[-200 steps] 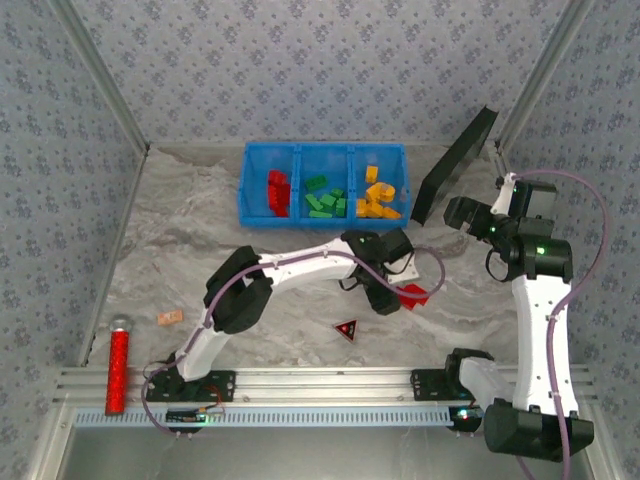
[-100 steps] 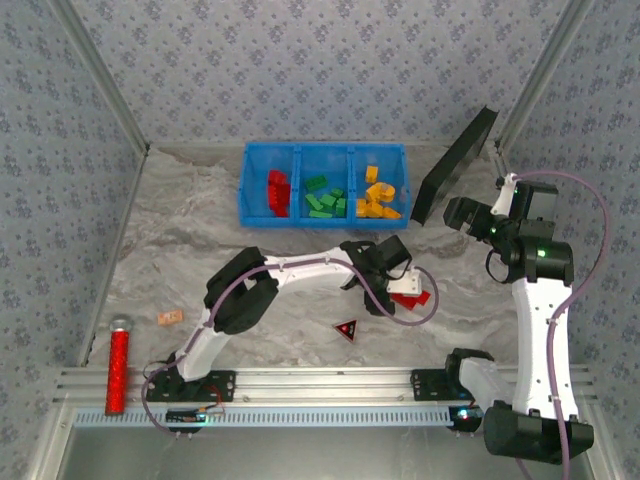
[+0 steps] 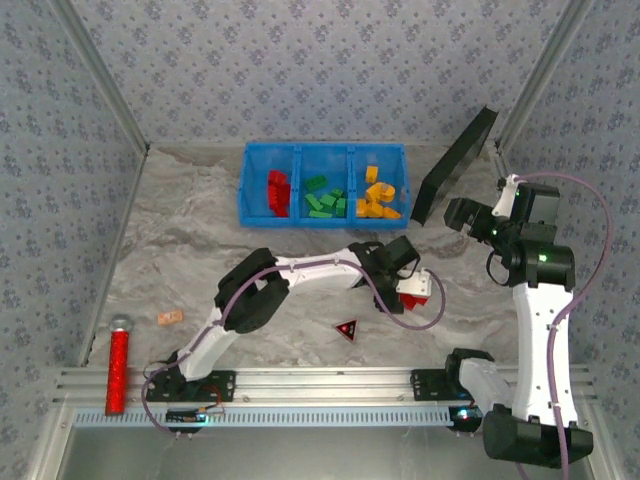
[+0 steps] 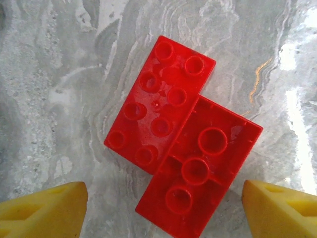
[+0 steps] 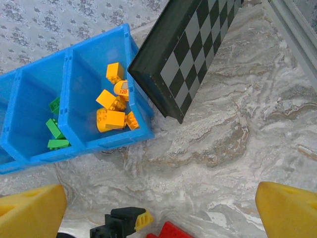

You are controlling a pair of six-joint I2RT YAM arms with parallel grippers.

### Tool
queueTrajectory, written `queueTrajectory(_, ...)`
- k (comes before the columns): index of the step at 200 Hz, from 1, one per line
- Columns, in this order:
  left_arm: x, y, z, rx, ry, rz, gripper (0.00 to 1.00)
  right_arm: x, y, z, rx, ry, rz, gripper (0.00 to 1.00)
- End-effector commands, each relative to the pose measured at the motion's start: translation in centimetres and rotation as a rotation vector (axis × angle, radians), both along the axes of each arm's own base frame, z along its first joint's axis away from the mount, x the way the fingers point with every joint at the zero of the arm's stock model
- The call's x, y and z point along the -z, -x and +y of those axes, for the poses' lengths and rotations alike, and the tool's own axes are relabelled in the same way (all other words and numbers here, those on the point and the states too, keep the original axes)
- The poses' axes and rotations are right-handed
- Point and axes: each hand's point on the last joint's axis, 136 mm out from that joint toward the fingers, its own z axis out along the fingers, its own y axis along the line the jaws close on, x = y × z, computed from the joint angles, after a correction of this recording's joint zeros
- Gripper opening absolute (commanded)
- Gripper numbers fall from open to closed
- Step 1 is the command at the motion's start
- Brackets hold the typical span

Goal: Sort the legos into containers by color
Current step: Pick up the lego from the bottom-right of the table.

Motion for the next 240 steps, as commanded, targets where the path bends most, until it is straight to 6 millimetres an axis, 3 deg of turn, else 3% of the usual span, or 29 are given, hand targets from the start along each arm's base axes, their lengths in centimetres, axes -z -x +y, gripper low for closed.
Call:
queueTrajectory(1, 0.3, 0.7, -0.5, 0.038, -0.018, 0.030, 0.81, -0.3, 0.3, 0.1, -0.013, 0.012, -0.012, 1.00)
queueTrajectory(49, 2.1, 1.4, 0.4, 0.029, -0.085, 0.088, 0.76, -0.3, 0.1, 0.0, -0.011, 0.019, -0.014, 1.00)
queueTrajectory(56, 2.3, 1.6, 0.6, 0.029, -0.093, 0.100, 0.73, -0.2, 0.1, 0.0, -0.009, 0.019, -0.013, 1.00)
queueTrajectory(60, 2.4, 1.7, 0.6, 0.027, -0.096, 0.105, 0.71, 1.0, 0.2, 0.0, -0.009, 0.016, 0.018, 1.00)
queueTrajectory(89, 3.3, 2.2, 1.8, 0.006, -0.153, 0.142, 0.61, 1.0, 0.3, -0.2, -0.003, 0.024, 0.021, 1.00)
queueTrajectory(124, 4.6, 3.8, 3.9, -0.030, -0.246, 0.200, 0.52, 0.9, 0.1, -0.3, 0.000, 0.028, 0.022, 1.00)
queueTrajectory(149, 4.1, 5.5, 5.1, -0.103, -0.236, 0.306, 0.46, 0.8, 0.2, -0.5, 0.009, 0.037, 0.021, 1.00)
queueTrajectory(174, 2.4, 6.3, 6.7, -0.218, -0.207, 0.371, 0.41, 0.8, 0.3, -0.6, 0.014, 0.041, 0.017, 1.00)
queueTrajectory(197, -0.7, 5.0, 8.3, -0.348, -0.122, 0.378, 0.38, 1.0, 0.4, -0.6, 0.016, 0.041, 0.018, 1.00)
queueTrajectory(218, -5.1, 1.8, 10.9, -0.498, 0.018, 0.371, 0.37, 1.0, 0.4, -0.6, 0.021, 0.041, 0.012, 1.00)
queueTrajectory(240, -10.4, -3.7, 15.2, -0.676, 0.184, 0.276, 0.33, 1.2, 0.4, -0.6, 0.023, 0.038, 0.016, 1.00)
